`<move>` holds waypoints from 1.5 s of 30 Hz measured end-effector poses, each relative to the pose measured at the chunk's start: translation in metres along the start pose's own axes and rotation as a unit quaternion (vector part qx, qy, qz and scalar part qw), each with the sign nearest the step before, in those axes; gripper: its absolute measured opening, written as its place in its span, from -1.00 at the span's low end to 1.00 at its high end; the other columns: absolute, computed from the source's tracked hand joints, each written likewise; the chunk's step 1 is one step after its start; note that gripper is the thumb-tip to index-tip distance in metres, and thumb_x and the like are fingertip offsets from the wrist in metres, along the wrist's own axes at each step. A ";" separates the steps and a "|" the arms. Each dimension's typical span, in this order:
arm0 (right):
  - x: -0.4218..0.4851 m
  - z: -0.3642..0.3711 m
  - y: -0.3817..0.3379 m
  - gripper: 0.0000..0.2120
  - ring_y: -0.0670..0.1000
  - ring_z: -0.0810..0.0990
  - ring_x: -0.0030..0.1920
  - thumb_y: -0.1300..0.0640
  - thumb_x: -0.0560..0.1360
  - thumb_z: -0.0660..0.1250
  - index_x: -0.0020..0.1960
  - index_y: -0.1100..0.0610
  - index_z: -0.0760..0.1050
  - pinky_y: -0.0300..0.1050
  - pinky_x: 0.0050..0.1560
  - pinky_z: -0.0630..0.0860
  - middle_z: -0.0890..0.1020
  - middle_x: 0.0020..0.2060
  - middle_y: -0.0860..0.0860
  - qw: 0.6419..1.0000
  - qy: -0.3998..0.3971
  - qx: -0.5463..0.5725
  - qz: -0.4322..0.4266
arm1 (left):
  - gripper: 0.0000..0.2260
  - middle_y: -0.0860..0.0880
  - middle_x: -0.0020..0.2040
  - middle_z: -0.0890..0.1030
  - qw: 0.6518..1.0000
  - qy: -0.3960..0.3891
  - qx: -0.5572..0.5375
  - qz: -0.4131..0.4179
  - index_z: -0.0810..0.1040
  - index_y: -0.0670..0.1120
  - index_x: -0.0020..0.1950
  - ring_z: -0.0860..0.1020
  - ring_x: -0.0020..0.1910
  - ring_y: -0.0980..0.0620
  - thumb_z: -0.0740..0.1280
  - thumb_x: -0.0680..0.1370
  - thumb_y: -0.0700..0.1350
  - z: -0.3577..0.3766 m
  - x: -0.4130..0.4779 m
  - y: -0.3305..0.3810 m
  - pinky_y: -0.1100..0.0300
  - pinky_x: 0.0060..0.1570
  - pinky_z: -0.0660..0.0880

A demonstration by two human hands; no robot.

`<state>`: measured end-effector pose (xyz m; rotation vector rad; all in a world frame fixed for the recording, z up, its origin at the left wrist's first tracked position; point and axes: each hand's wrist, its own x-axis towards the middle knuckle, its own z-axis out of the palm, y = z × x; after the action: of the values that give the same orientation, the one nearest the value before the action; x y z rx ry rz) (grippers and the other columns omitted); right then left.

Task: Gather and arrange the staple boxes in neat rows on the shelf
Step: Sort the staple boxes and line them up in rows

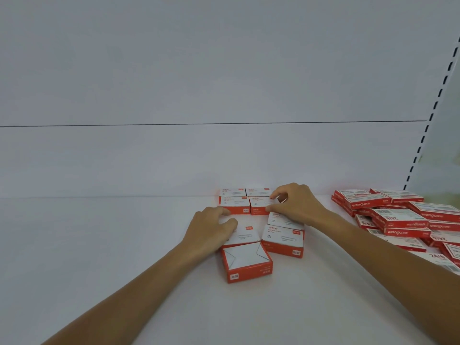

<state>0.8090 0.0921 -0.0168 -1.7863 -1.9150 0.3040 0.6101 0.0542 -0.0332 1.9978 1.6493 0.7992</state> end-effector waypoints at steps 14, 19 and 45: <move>0.002 0.006 -0.005 -0.64 -0.01 0.50 -0.10 -0.02 0.46 0.36 0.19 0.12 0.47 -0.32 -0.29 0.41 0.53 0.20 0.11 1.000 -0.023 -0.005 0.004 | -0.75 -0.01 0.25 0.51 1.000 0.014 0.013 0.012 0.54 -0.10 0.16 0.47 0.16 0.06 0.20 0.55 -0.06 0.001 -0.002 0.002 0.25 0.01 0.39; -0.001 -0.008 -0.008 -0.62 0.06 0.51 0.18 -0.09 0.55 0.18 0.30 0.06 0.42 -0.20 0.01 0.39 0.48 0.30 0.04 0.997 -0.075 -0.006 0.020 | -0.72 0.00 0.30 0.46 0.999 0.029 -0.005 0.027 0.51 -0.08 0.22 0.42 0.25 0.06 0.25 0.53 -0.09 -0.008 -0.005 0.006 0.30 0.07 0.29; -0.059 -0.032 -0.008 -0.66 -0.06 0.56 -0.05 -0.01 0.41 0.42 0.13 0.12 0.53 -0.28 -0.10 0.47 0.58 -0.01 -0.03 0.988 -0.137 0.064 0.016 | -0.56 0.04 0.28 0.47 0.985 -0.133 0.049 0.102 0.35 -0.02 0.36 0.45 0.11 0.11 0.21 0.54 0.14 -0.001 -0.057 0.041 0.29 0.04 0.40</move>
<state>0.8188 0.0278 0.0027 -1.7661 -1.9992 0.7014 0.6325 -0.0103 -0.0149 2.2575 1.3713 0.4985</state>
